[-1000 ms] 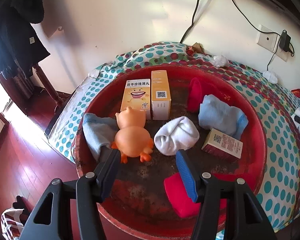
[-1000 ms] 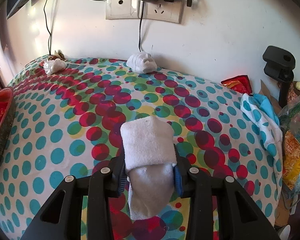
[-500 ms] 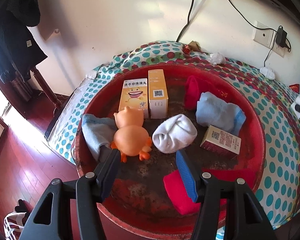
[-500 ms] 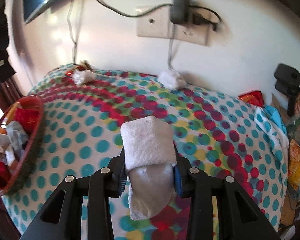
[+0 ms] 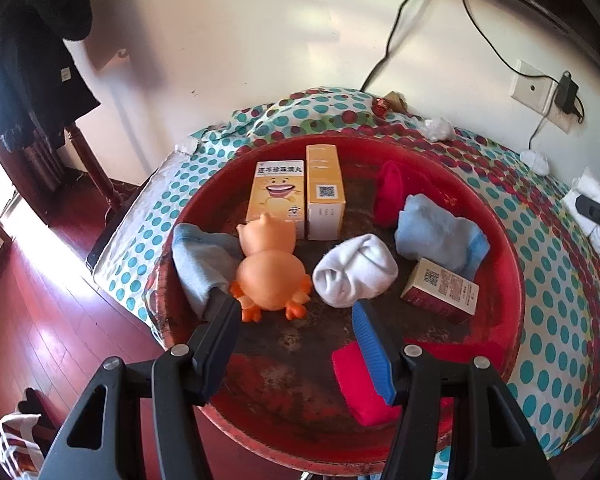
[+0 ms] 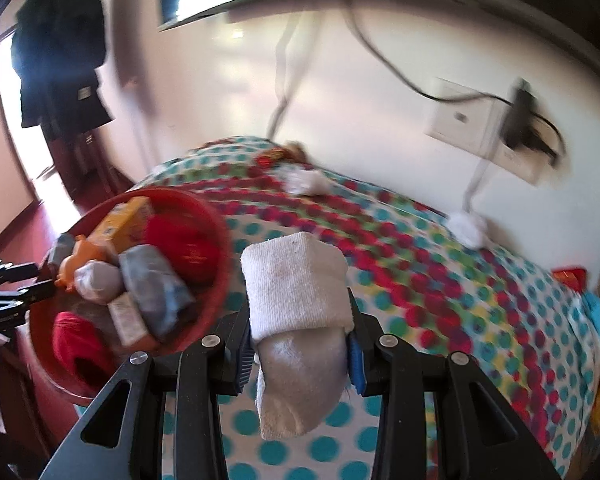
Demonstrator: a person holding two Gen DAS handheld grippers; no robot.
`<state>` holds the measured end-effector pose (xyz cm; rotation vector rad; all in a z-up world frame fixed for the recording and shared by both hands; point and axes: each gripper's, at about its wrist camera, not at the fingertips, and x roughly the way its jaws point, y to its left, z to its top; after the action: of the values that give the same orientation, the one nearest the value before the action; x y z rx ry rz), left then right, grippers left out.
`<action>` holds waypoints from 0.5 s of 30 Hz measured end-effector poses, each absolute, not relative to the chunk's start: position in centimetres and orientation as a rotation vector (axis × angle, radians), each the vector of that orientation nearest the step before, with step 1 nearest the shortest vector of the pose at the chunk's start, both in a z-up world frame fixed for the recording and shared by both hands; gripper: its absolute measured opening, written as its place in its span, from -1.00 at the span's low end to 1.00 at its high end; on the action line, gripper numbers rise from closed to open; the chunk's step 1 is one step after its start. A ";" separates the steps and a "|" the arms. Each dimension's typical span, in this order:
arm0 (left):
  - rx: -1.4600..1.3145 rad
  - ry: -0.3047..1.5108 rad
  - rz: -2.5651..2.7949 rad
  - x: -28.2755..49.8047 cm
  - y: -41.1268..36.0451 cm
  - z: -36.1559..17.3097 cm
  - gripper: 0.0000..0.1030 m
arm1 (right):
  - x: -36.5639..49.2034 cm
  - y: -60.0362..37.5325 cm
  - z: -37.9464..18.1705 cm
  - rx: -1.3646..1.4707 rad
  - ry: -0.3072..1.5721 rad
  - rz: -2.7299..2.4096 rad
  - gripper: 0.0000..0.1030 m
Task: Organize objects
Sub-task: 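Carry the white sock held by the right tool into the tray and release it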
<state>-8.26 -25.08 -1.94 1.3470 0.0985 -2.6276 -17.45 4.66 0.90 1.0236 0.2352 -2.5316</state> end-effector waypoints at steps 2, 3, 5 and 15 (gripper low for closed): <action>1.347 0.103 -2.616 -8.3 -25.4 -1.9 0.15 | -17.0 2.9 1.1 1.008 0.255 -2.498 -0.31; 1.347 0.102 -2.608 -8.2 -25.5 -2.0 0.15 | -16.8 2.1 1.2 1.004 0.264 -2.482 -0.31; 1.349 0.097 -2.592 -8.2 -25.8 -2.0 0.15 | -16.5 0.3 1.3 1.000 0.273 -2.443 -0.31; 1.298 0.140 -2.551 -7.4 -28.0 -1.6 0.15 | -15.3 -7.2 0.6 0.998 0.320 -2.308 -0.29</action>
<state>-7.44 -27.97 -1.61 1.2977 0.1398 -2.5509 -15.28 -7.18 0.59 0.9979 0.3201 -2.3084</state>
